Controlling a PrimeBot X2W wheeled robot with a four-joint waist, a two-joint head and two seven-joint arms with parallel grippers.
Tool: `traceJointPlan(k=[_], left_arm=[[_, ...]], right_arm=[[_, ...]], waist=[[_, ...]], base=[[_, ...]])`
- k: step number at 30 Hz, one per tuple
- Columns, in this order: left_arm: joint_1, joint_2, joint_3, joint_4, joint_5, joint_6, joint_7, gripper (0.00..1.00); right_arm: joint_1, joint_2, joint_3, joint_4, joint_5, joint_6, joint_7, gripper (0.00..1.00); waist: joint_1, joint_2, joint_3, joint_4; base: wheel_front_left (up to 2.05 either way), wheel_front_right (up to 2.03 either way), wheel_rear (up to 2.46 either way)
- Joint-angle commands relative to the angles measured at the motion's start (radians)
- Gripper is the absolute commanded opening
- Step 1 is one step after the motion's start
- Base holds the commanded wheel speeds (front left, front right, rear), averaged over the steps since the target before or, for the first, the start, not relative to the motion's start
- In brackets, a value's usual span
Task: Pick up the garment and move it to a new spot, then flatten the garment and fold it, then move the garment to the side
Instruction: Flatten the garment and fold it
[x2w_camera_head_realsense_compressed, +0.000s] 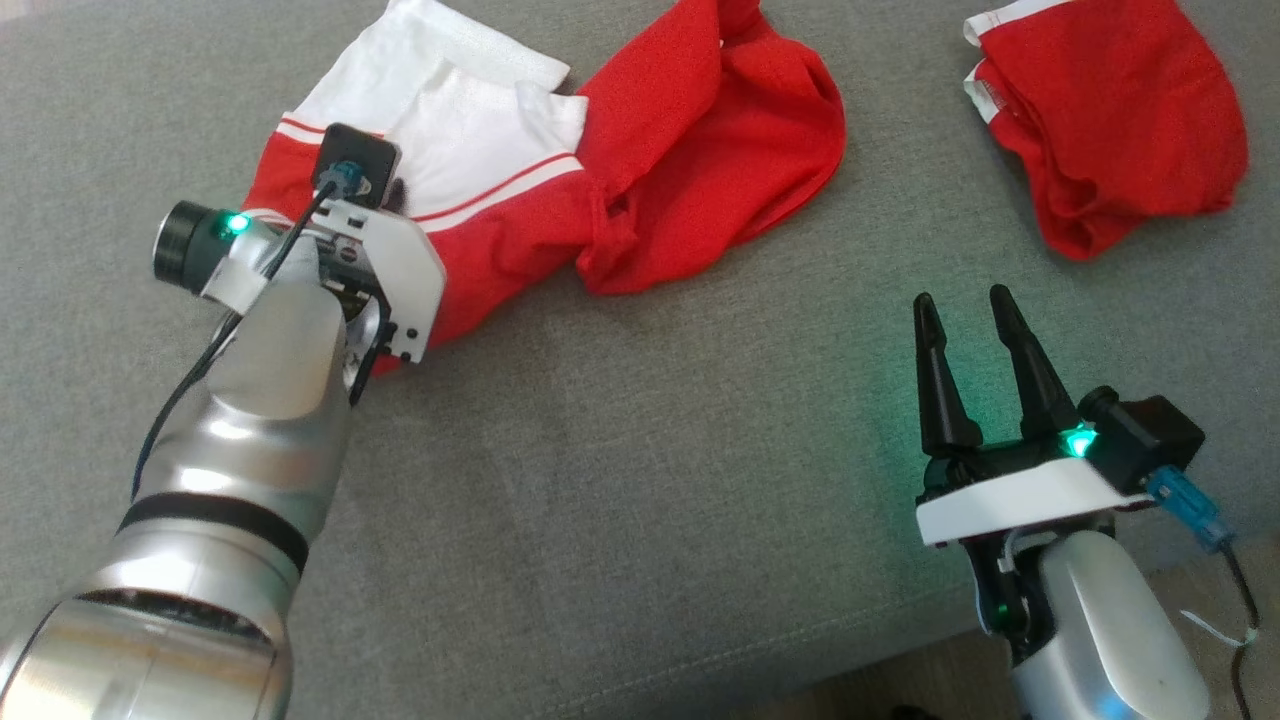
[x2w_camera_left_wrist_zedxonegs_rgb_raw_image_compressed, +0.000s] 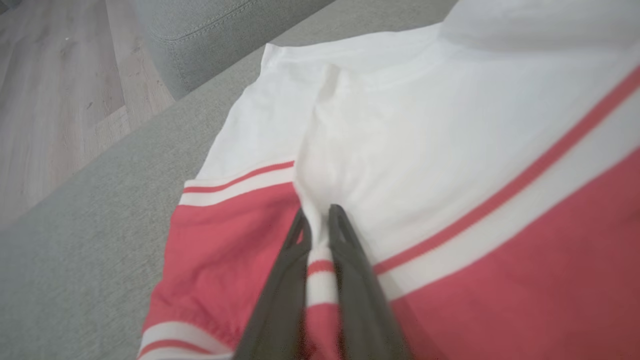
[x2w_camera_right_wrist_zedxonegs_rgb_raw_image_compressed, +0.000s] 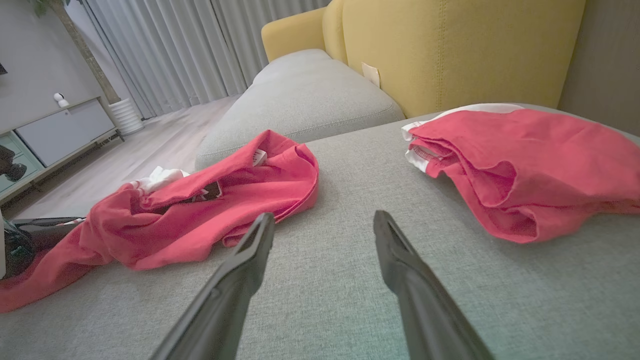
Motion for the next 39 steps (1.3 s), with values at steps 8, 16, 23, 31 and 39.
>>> traceJointPlan(k=[8, 16, 23, 31, 39], left_arm=[[-0.052, 0.014, 0.009, -0.002, -0.026, 0.011, -0.087, 0.0], [-0.035, 0.009, -0.004, -0.141, -0.041, 0.004, -0.203, 0.0], [0.155, 0.087, -0.071, -0.611, -0.033, -0.071, -0.206, 0.0], [0.418, 0.31, -0.27, -1.022, -0.001, -0.109, -0.206, 0.0], [0.495, 0.523, -0.526, -1.063, 0.006, -0.111, -0.206, 0.0]], right_arm=[[-0.004, -0.001, 0.017, -0.01, 0.001, -0.001, -0.011, 1.0], [-0.005, -0.001, -0.006, 0.001, -0.003, -0.001, -0.009, 1.0], [0.012, -0.001, -0.049, 0.016, -0.01, -0.001, -0.006, 1.0], [0.03, -0.001, -0.084, 0.03, -0.014, -0.001, 0.0, 1.0], [0.031, -0.001, -0.068, 0.05, -0.007, -0.001, 0.006, 1.0]], waist=[[0.0, 0.0, -0.03, 0.01], [0.0, 0.0, -0.096, 0.058], [0.0, 0.0, -0.165, 0.145], [0.0, 0.0, -0.215, 0.237], [0.0, 0.0, -0.247, 0.262]], base=[[0.0, 0.0, 0.0], [0.0, 0.0, 0.0], [0.0, 0.0, 0.0], [0.0, 0.0, 0.0], [0.0, 0.0, 0.0]])
